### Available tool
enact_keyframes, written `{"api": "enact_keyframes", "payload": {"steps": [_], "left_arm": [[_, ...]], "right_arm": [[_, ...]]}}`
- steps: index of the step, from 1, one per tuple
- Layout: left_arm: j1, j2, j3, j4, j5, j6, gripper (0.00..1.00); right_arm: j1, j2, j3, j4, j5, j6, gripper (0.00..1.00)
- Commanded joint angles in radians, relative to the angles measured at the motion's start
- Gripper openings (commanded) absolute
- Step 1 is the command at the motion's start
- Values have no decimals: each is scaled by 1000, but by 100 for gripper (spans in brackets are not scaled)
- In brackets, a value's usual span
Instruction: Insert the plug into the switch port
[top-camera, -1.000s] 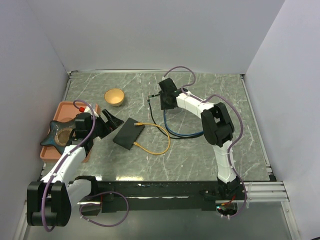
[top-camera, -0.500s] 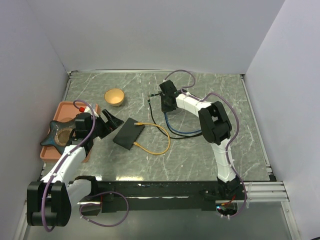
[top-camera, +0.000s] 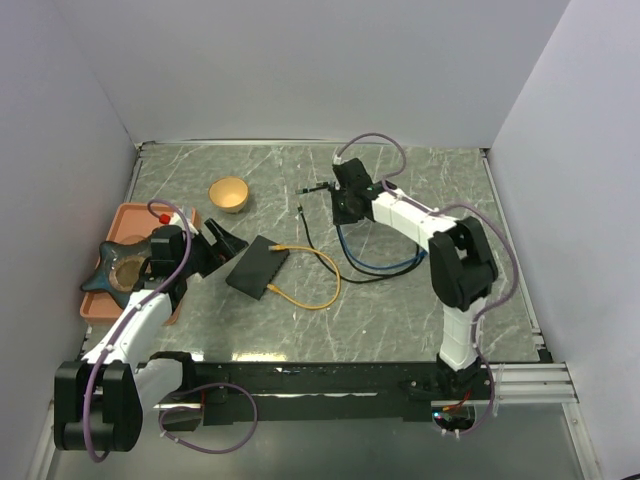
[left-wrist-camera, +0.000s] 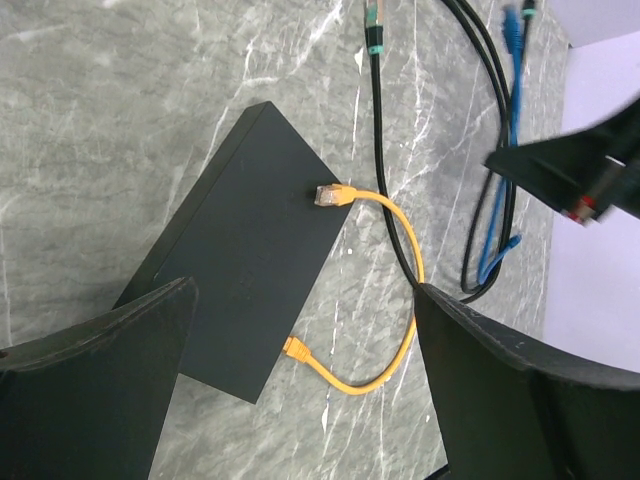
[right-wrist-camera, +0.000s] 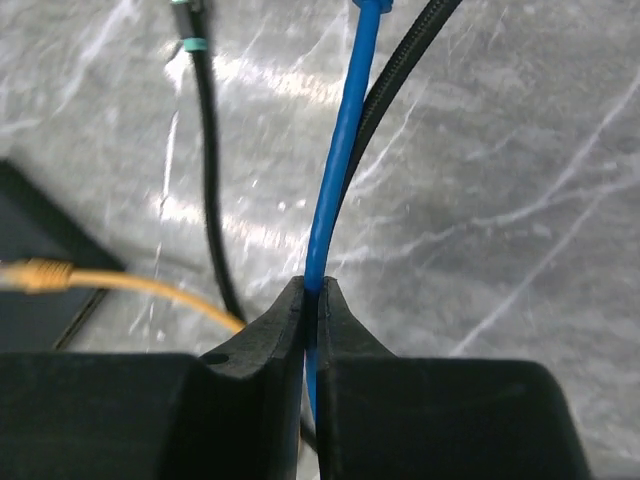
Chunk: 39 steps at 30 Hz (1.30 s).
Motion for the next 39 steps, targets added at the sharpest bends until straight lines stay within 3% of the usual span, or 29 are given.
{"api": "enact_keyframes", "payload": {"steps": [1,4,9,12,13,16,18,28,39], "left_arm": [[3,7,-9,50,34,-6,96],[3,10,-11,57,43,-7,96],[3,5,-14,56,43,-3,96],[3,8,-17,63,51,-6,96],[3,11,-17,65,51,-7,96],[3,16,-21,70,57,-9,96],[3,13,-21,70,57,-7,96],[3,27,-23,79,69,0,96],[3,65,-24,96,83,5,96]], "right_arm": [[14,-130,-93,32,-62,-70,12],[54,-176,-159,21,-78,-112,16],[158,-218,-249,-8,34,-184,18],[203,-221,-289,-18,128,-187,38],[200,-219,-294,-13,136,-175,49],[197,-218,-268,5,160,-169,65],[195,-207,-242,28,162,-172,69],[164,8,60,36,105,-224,63],[158,144,128,27,79,-220,53]]}}
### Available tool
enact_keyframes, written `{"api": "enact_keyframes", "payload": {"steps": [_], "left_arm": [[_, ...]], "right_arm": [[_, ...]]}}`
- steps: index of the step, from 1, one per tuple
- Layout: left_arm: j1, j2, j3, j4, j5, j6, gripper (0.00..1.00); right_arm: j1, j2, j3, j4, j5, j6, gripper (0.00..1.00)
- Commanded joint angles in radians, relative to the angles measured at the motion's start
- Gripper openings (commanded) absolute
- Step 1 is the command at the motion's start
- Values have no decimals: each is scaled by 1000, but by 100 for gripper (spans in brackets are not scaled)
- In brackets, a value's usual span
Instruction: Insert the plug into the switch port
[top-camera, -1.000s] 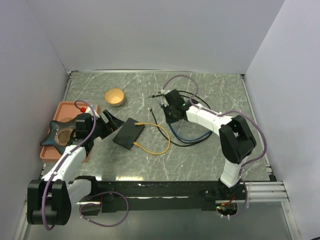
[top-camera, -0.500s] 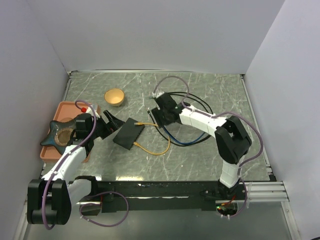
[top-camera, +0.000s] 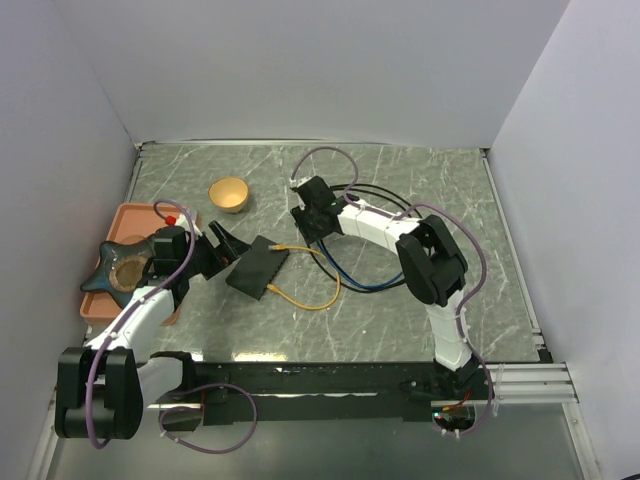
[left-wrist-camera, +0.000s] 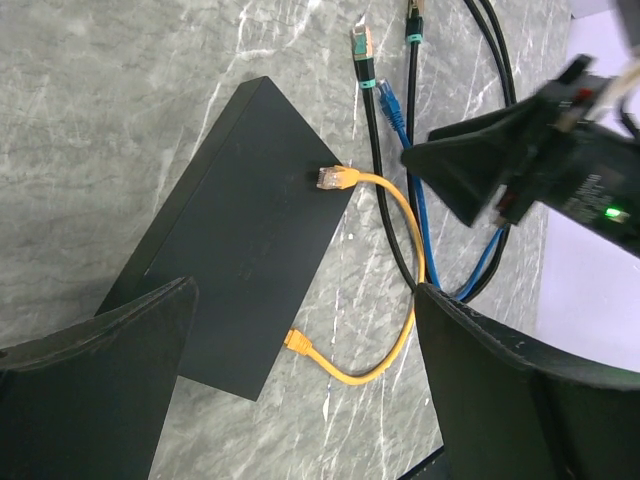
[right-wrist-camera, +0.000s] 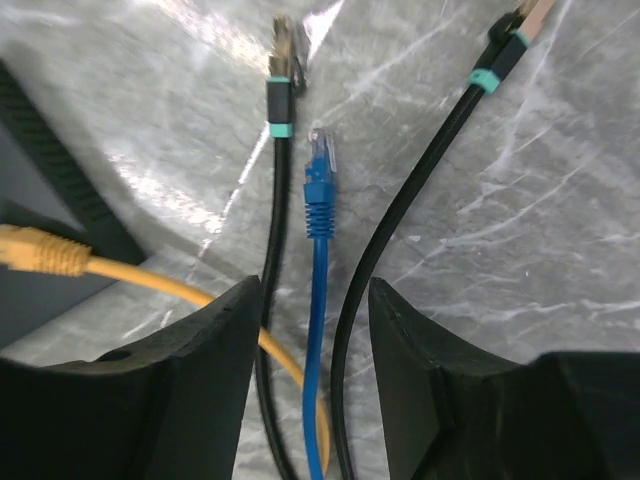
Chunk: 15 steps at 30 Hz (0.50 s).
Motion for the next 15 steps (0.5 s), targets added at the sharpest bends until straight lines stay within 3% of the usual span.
{"api": "enact_keyframes", "payload": {"steps": [1,8,11,12,15], "left_arm": [[3,-1,-8,50,28,4,96],[3,-5,-3,33,17,15,96],[3,-8,-3,32,17,15,96],[3,-8,-3,30,17,15,96],[3,-16,-2,29,22,17,96]], "right_arm": [[-10,31,61,-1,12,8,53],[-27,84,78,-4,-2,14,41],[-29,83,82,-10,0,19,20],[-30,78,79,-12,17,20,8],[-32,39,55,-4,27,14,0]]}}
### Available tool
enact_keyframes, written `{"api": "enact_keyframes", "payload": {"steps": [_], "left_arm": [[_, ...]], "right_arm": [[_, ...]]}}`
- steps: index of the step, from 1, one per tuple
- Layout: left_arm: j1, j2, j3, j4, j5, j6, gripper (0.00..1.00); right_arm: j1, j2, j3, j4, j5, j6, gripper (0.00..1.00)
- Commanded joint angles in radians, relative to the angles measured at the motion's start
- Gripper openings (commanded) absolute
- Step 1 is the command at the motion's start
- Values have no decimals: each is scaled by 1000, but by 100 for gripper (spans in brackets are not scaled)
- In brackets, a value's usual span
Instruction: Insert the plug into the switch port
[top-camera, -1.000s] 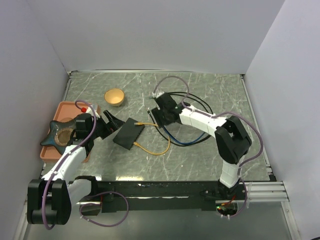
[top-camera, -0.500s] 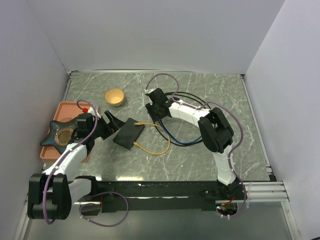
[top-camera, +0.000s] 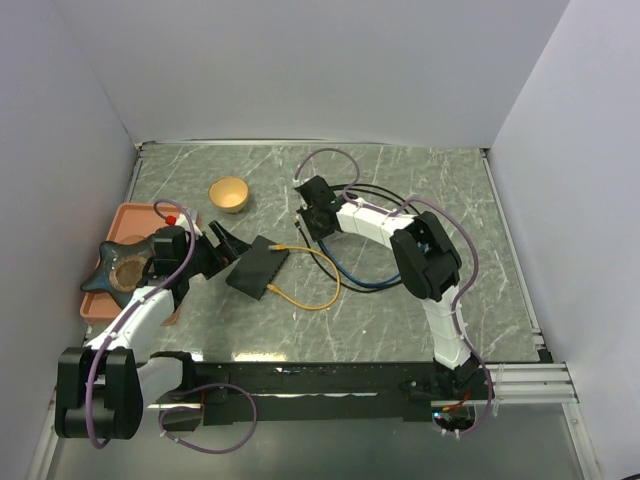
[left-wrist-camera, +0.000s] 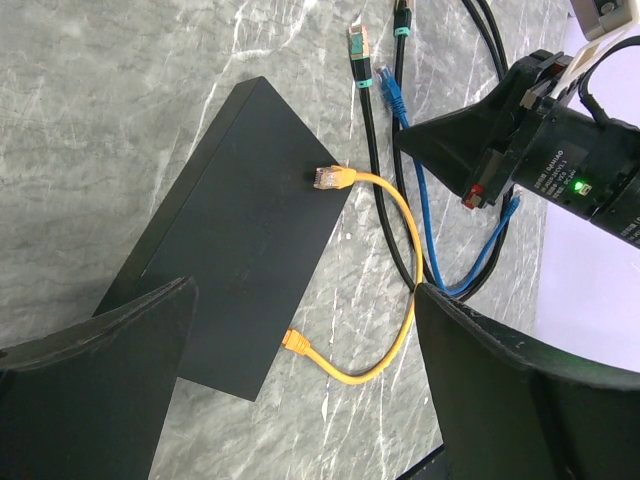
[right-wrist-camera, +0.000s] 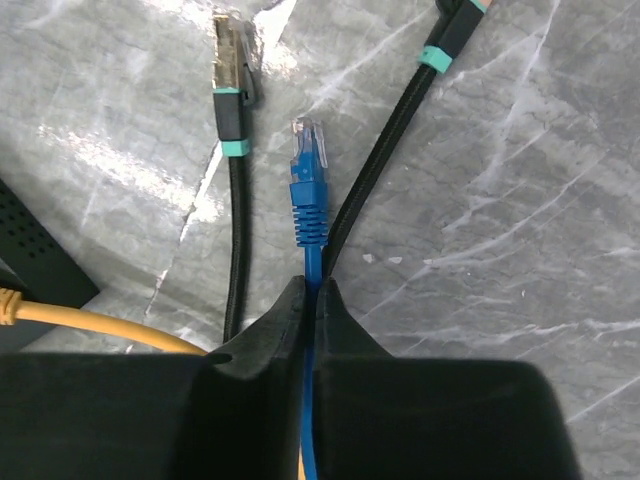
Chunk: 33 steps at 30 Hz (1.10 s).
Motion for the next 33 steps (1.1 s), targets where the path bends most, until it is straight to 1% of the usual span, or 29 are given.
{"api": "enact_keyframes", "payload": {"steps": [1,3,6,7,10,11,13,14,15,16,17,19,20,21,24,25,28,32,33], "left_arm": [[3,-19,-2,23,15,15,96],[3,-33,-8,37,24,9,96],[3,-61,-21,80,56,-9,96],[3,-70,-35,97,66,-15,96],[3,-111,-75,196,127,-57,96],[3,-125,-80,212,138,-66,96],[0,-137,-92,253,164,-70,97],[-3,-148,-98,269,173,-77,97],[-6,-154,-104,289,181,-78,97],[-12,-163,-118,339,204,-84,97],[-17,-167,-126,367,213,-101,98],[-43,-168,-147,437,245,-118,99],[-55,-167,-153,504,250,-135,99],[-70,-167,-155,526,253,-139,99],[-144,-168,-143,553,232,-120,99],[-188,-167,-129,545,218,-109,99],[-260,-154,-98,527,169,-68,98],[-310,-125,-74,505,103,-58,95],[-316,-119,-66,502,92,-58,92]], "right_arm": [[-9,-48,7,14,23,0,0],[-9,-100,-26,33,9,-15,0],[-7,-187,-82,63,-57,-44,0],[-9,-209,-96,65,-119,-48,0],[-7,-296,-171,100,-221,-60,0],[-7,-339,-191,111,-291,-63,0],[-6,-377,-248,140,-350,-69,0],[-4,-417,-268,152,-421,-72,0],[-4,-436,-305,174,-451,-72,0],[-3,-472,-323,188,-491,-74,0],[-1,-488,-354,197,-565,-77,0],[0,-525,-377,220,-641,-80,0],[2,-534,-394,220,-710,-83,0],[2,-543,-400,226,-738,-83,0],[3,-571,-418,232,-830,-83,0],[3,-579,-421,240,-856,-83,0],[3,-591,-429,241,-893,-74,0],[5,-597,-438,244,-922,-69,0],[5,-597,-440,246,-930,-69,0]]}}
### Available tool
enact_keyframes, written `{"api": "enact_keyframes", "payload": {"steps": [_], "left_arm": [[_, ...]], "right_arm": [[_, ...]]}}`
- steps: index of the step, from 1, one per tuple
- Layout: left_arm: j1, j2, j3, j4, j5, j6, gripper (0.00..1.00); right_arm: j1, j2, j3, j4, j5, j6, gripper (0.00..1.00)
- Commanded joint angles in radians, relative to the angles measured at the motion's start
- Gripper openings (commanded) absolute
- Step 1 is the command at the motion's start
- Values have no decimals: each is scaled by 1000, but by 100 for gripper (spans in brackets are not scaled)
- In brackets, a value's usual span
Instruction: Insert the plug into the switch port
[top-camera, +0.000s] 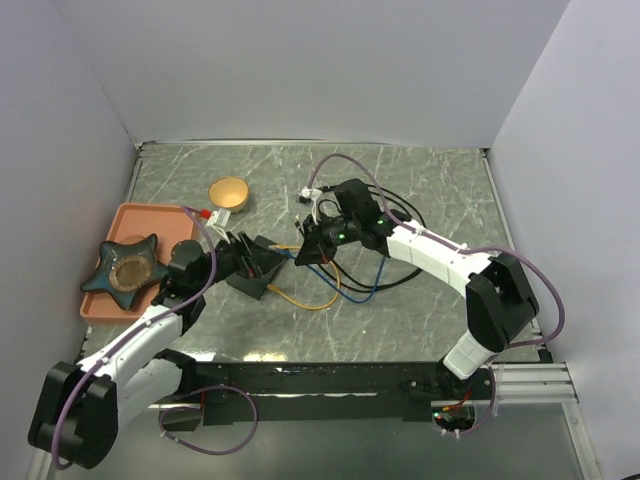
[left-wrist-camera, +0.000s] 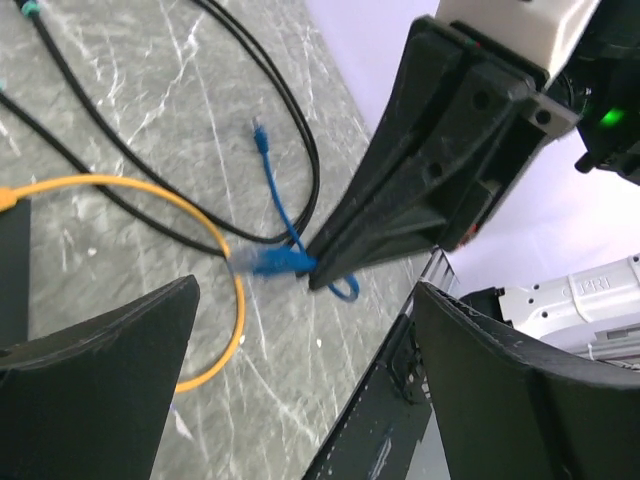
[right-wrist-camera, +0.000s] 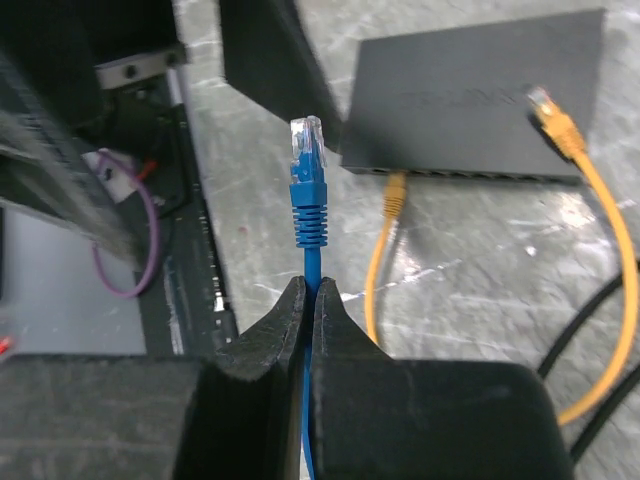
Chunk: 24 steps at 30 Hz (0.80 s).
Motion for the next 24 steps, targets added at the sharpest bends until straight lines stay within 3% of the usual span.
{"api": "enact_keyframes", "payload": {"steps": [1,6,14,24], "left_arm": [[-40,32,59,44,-75,30,91],[-71,44,76,34,-128,30,86],[-85,76,157,-153,-237,-33,75],[-114,173,211,-173,-220,-49,69]], "right_arm": [[5,-61,-8,47,-98,1,0],[7,-70,-13,44,-83,3,0],[62,-78,21,-26,164,-16,0],[93,-108,5,-23,365,-5,0]]}}
